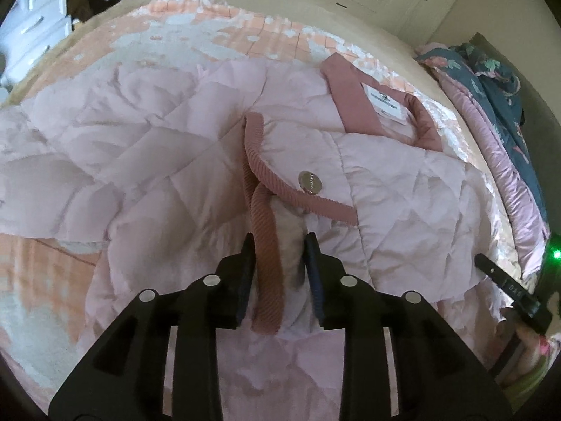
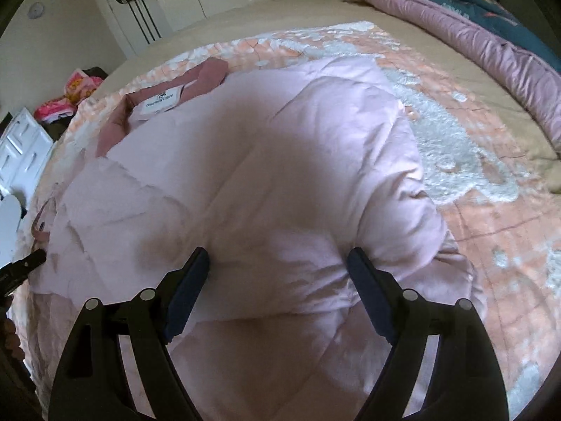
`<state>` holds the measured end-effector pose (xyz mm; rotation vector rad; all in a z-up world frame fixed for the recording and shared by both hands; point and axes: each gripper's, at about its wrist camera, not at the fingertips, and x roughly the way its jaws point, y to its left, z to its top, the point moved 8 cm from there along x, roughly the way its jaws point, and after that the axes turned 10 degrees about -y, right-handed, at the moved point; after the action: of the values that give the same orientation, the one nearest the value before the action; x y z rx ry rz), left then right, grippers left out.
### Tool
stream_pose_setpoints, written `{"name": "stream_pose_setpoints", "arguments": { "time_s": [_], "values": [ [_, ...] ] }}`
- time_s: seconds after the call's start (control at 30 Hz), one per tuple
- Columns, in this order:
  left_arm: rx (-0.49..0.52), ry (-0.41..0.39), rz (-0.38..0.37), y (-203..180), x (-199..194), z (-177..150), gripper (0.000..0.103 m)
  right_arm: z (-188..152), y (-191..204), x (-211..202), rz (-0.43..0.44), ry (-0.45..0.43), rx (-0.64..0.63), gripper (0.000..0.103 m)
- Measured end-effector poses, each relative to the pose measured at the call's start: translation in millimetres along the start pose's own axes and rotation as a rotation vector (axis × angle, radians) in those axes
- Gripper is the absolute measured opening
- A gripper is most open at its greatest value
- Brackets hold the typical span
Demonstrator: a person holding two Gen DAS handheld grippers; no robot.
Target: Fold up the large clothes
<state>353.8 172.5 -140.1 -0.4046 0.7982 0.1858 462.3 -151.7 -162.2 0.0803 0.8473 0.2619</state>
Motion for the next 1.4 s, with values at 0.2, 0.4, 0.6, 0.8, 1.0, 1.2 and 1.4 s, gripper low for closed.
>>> {"name": "stream_pose_setpoints", "arguments": {
  "time_s": [0.2,0.4,0.6,0.8,1.0,1.2,1.4],
  "values": [
    [0.031,-0.033,-0.007,-4.9,-24.3,5.3,0.044,0.5,12.4,-40.3,0.063,-0.073,0.044,0.092],
    [0.020,-0.030,-0.017,-7.9,-43.5,3.1,0.094,-3.8,28.0,-69.8,0.086,-0.102,0.045,0.099],
    [-0.004,-0.029,0.007,0.6,-60.8,-2.1,0.094,-7.8,45.1,-95.9,0.097,-0.137,0.016,0.099],
    [-0.021,-0.058,0.019,12.5,-81.9,-1.8,0.094,-5.2,62.0,-121.9,0.103,-0.182,0.004,0.099],
    [-0.036,-0.089,0.036,28.6,-100.7,-0.5,0.094,-2.5,81.4,-139.0,0.108,-0.209,-0.029,0.099],
    [-0.051,-0.105,0.041,41.1,-115.9,-0.8,0.094,-0.3,107.5,-151.7,0.135,-0.221,-0.067,0.099],
    [-0.077,-0.144,0.046,56.4,-132.5,5.1,0.094,4.1,137.6,-164.3,0.165,-0.243,-0.107,0.099]
  ]
}}
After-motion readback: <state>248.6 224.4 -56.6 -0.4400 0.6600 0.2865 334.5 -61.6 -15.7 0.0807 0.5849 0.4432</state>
